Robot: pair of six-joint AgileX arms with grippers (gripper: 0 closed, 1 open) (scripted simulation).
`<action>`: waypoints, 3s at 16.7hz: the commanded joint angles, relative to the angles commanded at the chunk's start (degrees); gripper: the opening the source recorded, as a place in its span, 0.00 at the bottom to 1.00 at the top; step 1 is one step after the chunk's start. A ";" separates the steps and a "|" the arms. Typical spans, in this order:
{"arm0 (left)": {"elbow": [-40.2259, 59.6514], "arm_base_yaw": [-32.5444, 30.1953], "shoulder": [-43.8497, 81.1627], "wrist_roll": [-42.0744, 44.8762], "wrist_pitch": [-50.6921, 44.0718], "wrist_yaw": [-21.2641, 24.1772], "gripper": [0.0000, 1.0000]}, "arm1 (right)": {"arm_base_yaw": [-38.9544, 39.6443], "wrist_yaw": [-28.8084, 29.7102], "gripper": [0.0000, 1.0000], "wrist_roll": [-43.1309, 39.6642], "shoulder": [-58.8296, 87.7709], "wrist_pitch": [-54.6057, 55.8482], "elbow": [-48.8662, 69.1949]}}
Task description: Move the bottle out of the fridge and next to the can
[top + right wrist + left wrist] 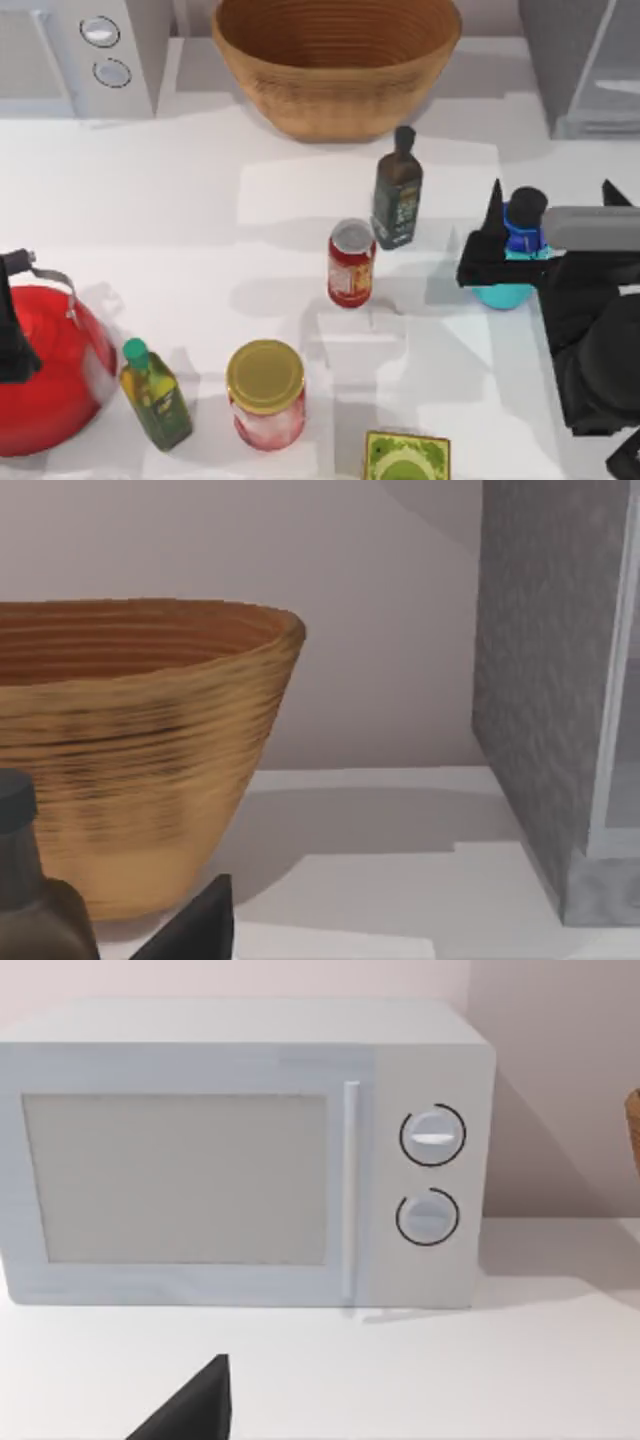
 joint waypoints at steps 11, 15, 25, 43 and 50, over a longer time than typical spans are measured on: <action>0.00 0.00 0.00 0.00 0.00 0.00 1.00 | -20.59 -21.80 1.00 -0.09 -59.10 -49.43 -9.33; 0.00 0.00 0.00 0.00 0.00 0.00 1.00 | -29.04 -30.13 1.00 -0.34 -81.03 -68.54 -13.15; 0.00 0.00 0.00 0.00 0.00 0.00 1.00 | -38.50 -39.85 1.00 -0.90 -104.00 -89.33 -16.77; 0.00 0.00 0.00 0.00 0.00 0.00 1.00 | -38.68 -39.69 1.00 -1.24 -133.54 -142.96 7.85; 0.00 0.00 0.00 0.00 0.00 0.00 1.00 | -38.71 -39.83 1.00 -1.48 -147.86 -170.09 19.60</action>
